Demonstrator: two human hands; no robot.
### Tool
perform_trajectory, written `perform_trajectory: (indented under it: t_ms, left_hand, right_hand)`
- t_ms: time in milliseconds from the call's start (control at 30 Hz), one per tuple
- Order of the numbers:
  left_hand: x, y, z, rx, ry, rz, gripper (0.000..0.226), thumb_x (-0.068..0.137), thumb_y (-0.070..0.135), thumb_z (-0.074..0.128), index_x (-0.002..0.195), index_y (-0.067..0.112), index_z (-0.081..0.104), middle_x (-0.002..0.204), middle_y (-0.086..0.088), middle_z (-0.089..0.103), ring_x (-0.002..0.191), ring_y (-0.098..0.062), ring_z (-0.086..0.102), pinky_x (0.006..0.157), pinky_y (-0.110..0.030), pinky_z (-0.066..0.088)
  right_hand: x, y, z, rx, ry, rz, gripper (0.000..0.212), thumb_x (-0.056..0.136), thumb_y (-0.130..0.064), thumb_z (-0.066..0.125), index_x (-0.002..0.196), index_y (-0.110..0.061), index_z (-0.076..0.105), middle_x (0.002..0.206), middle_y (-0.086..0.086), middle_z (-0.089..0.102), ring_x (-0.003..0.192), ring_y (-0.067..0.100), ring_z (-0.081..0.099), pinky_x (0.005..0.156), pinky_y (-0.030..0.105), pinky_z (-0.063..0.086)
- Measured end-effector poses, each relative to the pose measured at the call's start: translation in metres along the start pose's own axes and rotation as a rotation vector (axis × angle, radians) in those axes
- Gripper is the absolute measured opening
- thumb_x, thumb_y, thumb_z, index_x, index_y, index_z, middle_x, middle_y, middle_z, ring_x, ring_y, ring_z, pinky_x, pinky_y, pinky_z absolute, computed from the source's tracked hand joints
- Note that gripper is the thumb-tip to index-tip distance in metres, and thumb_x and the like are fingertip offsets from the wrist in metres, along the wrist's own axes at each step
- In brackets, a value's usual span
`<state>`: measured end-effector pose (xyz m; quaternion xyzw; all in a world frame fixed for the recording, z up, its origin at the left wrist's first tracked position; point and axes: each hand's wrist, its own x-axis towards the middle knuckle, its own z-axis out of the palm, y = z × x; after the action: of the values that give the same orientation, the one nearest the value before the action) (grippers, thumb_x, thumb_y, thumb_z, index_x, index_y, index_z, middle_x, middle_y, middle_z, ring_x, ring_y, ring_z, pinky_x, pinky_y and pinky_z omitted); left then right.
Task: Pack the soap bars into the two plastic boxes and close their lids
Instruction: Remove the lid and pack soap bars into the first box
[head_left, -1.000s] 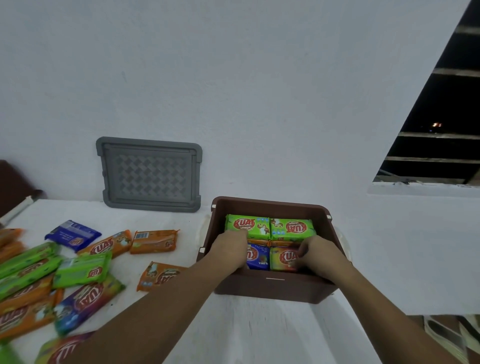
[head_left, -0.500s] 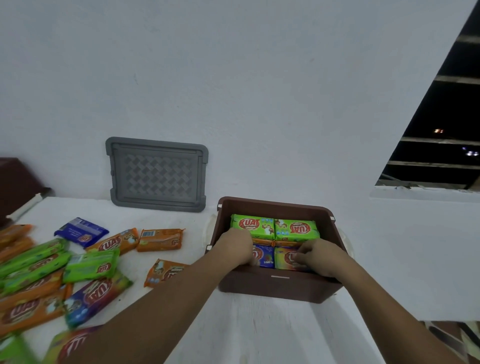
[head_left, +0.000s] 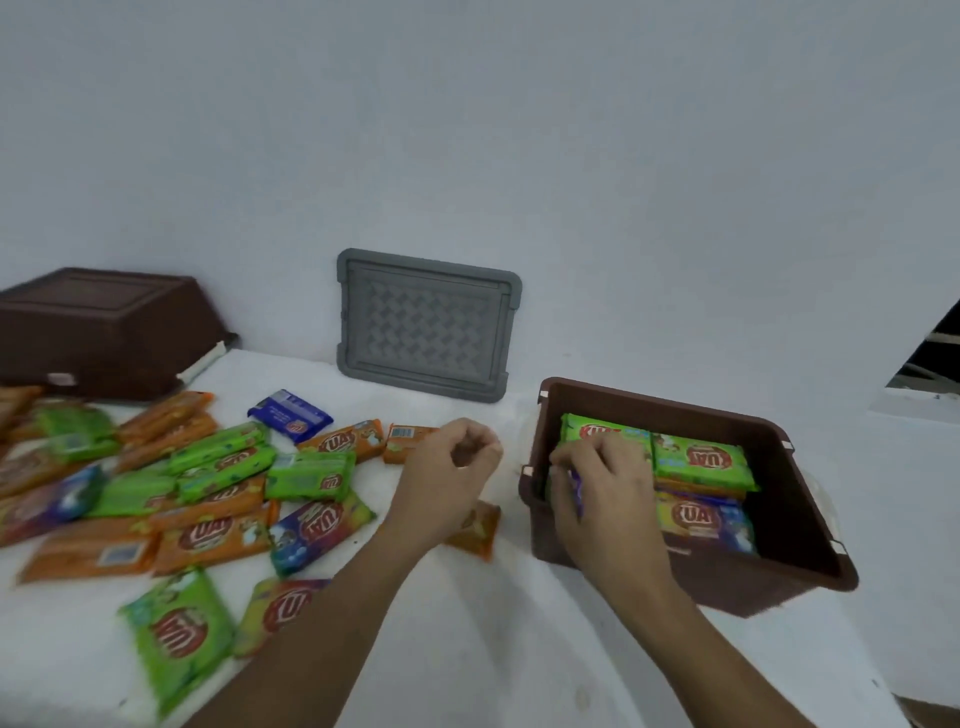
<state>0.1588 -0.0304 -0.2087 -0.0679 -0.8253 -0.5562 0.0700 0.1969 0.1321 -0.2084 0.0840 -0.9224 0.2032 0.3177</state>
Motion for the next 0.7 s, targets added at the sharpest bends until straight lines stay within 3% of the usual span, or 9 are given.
perform_trajectory:
  t_ms: [133,267,400,567,700]
  left_hand:
    - [-0.011,-0.059,-0.052,0.280,0.089,-0.257,0.004,0.087,0.025,0.066,0.089,0.026,0.063,0.095,0.009,0.064,0.088,-0.010,0.059,0.077,-0.026,0.046]
    - [-0.025,-0.102,-0.091,0.805,0.126,-0.365,0.035,0.080,0.052,0.066,0.106,0.029,0.065,0.111,0.001,0.062,0.106,-0.022,0.056,0.092,-0.037,0.046]
    - [-0.035,-0.120,-0.096,0.916,0.015,-0.331,0.054,0.080,0.049,0.064,0.129,0.034,0.049,0.132,0.001,0.048,0.126,-0.021,0.041,0.108,-0.043,0.028]
    - [-0.036,-0.118,-0.099,0.893,-0.019,-0.321,0.060,0.076,0.054,0.066,0.129,0.035,0.045,0.129,0.006,0.052,0.123,-0.016,0.046,0.109,-0.044,0.025]
    - [-0.033,-0.113,-0.099,0.895,-0.052,-0.288,0.054,0.073,0.054,0.067,0.122,0.038,0.049,0.121,0.005,0.055,0.116,-0.017,0.050,0.101,-0.039,0.034]
  right_hand:
    - [-0.010,-0.047,0.030,0.090,-0.178,-0.137,0.018,0.086,-0.010,0.056,0.101,-0.013,0.066,0.102,0.003,0.059,0.092,0.016,0.055,0.077,0.020,0.043]
    - [-0.019,-0.064,0.074,-0.030,-0.539,-0.046,0.039,0.091,-0.009,0.044,0.130,-0.013,0.049,0.133,0.006,0.046,0.120,0.024,0.043,0.096,0.031,0.038]
    - [-0.023,-0.056,0.097,-0.183,-0.726,0.122,0.050,0.092,-0.020,0.045,0.141,-0.017,0.035,0.155,0.014,0.022,0.143,0.034,0.018,0.114,0.043,0.022]
    - [-0.028,-0.048,0.103,-0.196,-0.727,0.130,0.052,0.087,-0.032,0.047,0.137,-0.021,0.035,0.134,0.010,0.042,0.123,0.029,0.039,0.102,0.038,0.033]
    - [-0.032,-0.051,0.106,-0.161,-0.699,0.077,0.060,0.084,-0.049,0.046,0.136,-0.020,0.036,0.127,0.009,0.043,0.117,0.028,0.040,0.098,0.037,0.034]
